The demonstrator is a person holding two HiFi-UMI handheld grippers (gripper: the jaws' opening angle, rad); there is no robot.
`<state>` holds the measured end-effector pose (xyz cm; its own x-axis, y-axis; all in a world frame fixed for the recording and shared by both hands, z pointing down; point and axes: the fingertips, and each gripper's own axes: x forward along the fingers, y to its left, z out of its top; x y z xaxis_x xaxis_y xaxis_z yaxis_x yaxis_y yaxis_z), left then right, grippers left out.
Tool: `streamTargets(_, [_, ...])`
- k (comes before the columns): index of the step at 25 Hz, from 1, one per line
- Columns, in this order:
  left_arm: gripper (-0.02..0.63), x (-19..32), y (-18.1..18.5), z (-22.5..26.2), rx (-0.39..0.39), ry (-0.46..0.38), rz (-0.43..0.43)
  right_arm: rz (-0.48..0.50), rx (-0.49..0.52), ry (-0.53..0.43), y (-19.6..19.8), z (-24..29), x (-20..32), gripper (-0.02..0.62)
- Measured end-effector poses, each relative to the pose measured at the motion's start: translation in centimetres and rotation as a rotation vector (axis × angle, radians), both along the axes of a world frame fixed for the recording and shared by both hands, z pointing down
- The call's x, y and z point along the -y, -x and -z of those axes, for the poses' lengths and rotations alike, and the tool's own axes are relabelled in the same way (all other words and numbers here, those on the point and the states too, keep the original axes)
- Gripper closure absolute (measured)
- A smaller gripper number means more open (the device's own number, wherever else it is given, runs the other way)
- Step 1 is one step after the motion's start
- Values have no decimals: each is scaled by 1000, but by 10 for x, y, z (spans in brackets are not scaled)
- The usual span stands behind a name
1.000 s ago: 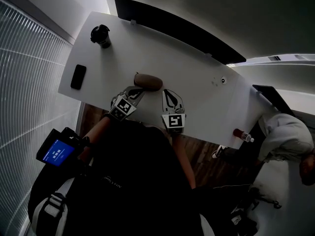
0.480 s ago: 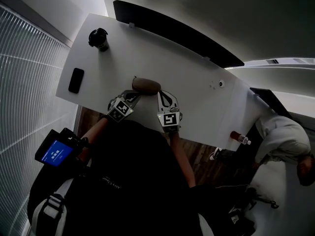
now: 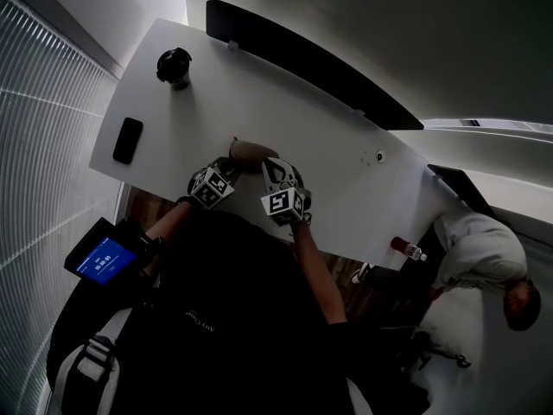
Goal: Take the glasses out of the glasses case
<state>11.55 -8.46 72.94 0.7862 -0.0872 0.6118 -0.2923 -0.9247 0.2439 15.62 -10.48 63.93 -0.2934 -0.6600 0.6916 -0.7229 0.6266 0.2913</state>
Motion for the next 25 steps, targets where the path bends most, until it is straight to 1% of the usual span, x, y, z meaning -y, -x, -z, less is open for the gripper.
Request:
streamTargets(3, [600, -1, -1, -6, -2, 2, -12, 26, -64, 25, 5, -16, 1, 582])
streamTargets(6, [600, -1, 0, -14, -7, 19, -25, 45, -116, 62, 10, -34, 5, 517])
streamTargets(8, [600, -1, 2, -22, -6, 34, -34, 63, -143, 81, 15, -44, 8, 494])
streamTargets(10, [600, 5, 5, -31, -6, 39, -45, 77, -162, 94, 21, -54, 14, 491])
streamTargets(14, [600, 15, 2, -40, -12, 55, -33, 96, -184, 109, 26, -61, 17, 482])
streamTargets(16, [598, 18, 0, -46, -6, 74, -27, 121, -205, 121, 28, -67, 16, 478])
streamTargets(18, [598, 23, -3, -53, -16, 103, -4, 153, -236, 132, 29, -75, 16, 466])
streamTargets(20, [599, 29, -6, -54, -22, 112, 19, 172, -262, 125, 30, -77, 19, 466])
streamTargets(25, [600, 29, -6, -53, 3, 96, 10, 218, -338, 93, 35, -74, 16, 447])
